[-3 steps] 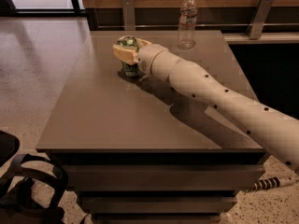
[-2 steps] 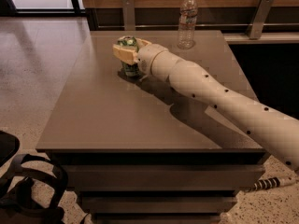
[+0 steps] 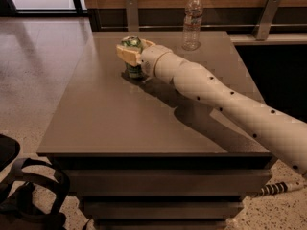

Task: Place green can upright

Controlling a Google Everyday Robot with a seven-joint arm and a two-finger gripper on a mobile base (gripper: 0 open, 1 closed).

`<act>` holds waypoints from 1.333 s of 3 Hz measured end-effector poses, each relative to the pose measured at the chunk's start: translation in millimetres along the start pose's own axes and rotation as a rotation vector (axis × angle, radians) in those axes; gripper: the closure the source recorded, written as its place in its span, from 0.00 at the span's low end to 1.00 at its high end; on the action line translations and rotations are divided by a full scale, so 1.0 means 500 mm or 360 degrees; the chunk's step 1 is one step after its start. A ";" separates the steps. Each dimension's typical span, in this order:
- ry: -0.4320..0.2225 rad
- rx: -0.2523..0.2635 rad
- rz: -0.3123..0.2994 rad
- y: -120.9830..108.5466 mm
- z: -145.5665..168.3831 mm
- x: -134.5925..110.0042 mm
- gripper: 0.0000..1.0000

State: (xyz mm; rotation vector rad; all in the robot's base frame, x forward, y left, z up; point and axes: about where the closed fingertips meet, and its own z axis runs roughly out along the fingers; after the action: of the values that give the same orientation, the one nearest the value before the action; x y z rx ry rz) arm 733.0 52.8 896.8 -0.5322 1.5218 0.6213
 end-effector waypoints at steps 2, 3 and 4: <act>0.0066 0.0044 0.0034 -0.002 -0.020 0.015 0.00; 0.0267 0.0172 0.0127 -0.001 -0.084 0.055 0.00; 0.0264 0.0209 0.0099 -0.033 -0.096 0.056 0.00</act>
Offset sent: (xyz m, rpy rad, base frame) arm -0.0546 -0.0553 -0.0558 -0.0902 0.3193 -0.1776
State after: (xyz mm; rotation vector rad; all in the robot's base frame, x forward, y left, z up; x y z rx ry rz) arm 707.2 9.3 868.3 -0.4459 1.7281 0.5305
